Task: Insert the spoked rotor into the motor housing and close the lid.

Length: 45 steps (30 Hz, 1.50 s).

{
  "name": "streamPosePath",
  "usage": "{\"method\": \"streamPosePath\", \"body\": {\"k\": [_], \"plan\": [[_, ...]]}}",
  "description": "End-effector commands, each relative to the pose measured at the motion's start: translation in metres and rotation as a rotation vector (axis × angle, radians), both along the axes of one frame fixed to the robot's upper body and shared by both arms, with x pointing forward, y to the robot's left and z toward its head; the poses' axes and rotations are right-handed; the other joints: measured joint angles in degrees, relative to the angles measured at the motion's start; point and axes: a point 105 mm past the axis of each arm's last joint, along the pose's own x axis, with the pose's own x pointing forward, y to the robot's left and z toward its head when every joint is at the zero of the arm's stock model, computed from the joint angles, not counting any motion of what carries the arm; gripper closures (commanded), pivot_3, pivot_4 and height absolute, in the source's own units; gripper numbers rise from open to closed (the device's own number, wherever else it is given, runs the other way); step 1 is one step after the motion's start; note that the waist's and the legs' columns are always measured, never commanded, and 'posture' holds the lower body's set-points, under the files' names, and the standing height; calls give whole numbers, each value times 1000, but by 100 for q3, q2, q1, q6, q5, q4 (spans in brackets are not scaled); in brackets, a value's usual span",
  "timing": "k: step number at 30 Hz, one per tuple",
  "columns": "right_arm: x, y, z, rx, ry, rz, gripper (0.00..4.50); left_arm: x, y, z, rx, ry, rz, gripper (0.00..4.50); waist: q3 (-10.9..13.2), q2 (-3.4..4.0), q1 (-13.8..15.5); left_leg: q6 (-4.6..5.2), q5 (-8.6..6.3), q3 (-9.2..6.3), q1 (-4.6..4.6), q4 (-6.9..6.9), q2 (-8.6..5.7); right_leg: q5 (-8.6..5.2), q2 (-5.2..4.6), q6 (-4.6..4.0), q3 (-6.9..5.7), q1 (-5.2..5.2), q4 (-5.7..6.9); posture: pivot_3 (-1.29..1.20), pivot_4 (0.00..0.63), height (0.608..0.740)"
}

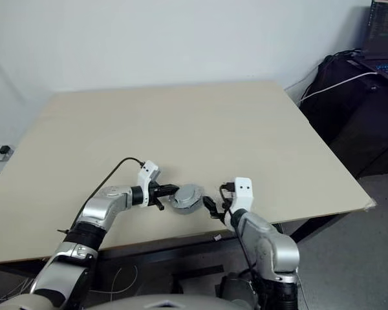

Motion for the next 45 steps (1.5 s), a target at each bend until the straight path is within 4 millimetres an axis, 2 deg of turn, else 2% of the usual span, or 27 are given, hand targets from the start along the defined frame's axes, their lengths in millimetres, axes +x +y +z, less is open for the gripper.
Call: {"method": "streamPosePath", "body": {"k": [1, 8, 15, 18, 26, 32, 45], "plan": [[1, 38, 19, 300, 56, -64, 19, -18, -1, -26, 58, 90, -27, 4500, -3, 4, 4, 0, -2, 0, 2, 0, 0, -8, 0, -13, 0, 1, 0, 0, 0, 740], [-2, 55, 28, 569, 162, -77, 19, -18, -1, -25, 57, 89, -25, 4500, -15, 21, 0, 0, -5, 2, 3, 0, 1, -8, 6, -20, 2, 12, 9, 0, 0, 740], [-6, 71, 60, 804, 100, 51, 19, -18, 1, -25, 60, 89, -20, 4500, -22, 30, -50, 3, -5, 10, 3, -1, 0, -7, 8, -7, 14, 23, 12, 0, 0, 740], [-8, 76, 66, 838, 94, 99, 19, -18, 0, -25, 58, 89, -21, 4500, -24, 31, -74, 5, -6, 12, 6, 0, -1, 2, 8, 9, 18, 26, 12, 0, 0, 740], [1, 73, 29, 753, 202, 20, 19, -19, -2, -26, 49, 88, -21, 4500, -47, 25, -89, 18, -13, 29, 10, 0, -9, 5, 7, 20, 42, 26, 11, 0, 0, 740], [3, 78, 25, 750, 208, 33, 19, -21, -1, -26, 50, 91, -19, 4500, -61, 23, -118, 32, -21, 45, 11, 12, -18, 14, 4, 35, 67, 25, 11, 0, 0, 740], [0, 75, 11, 689, 266, 11, 19, -20, -3, -26, 46, 87, -20, 4500, -81, 26, -132, 38, -25, 66, 18, 28, -13, 26, 6, 35, 91, 25, 16, 0, 0, 740]]}}
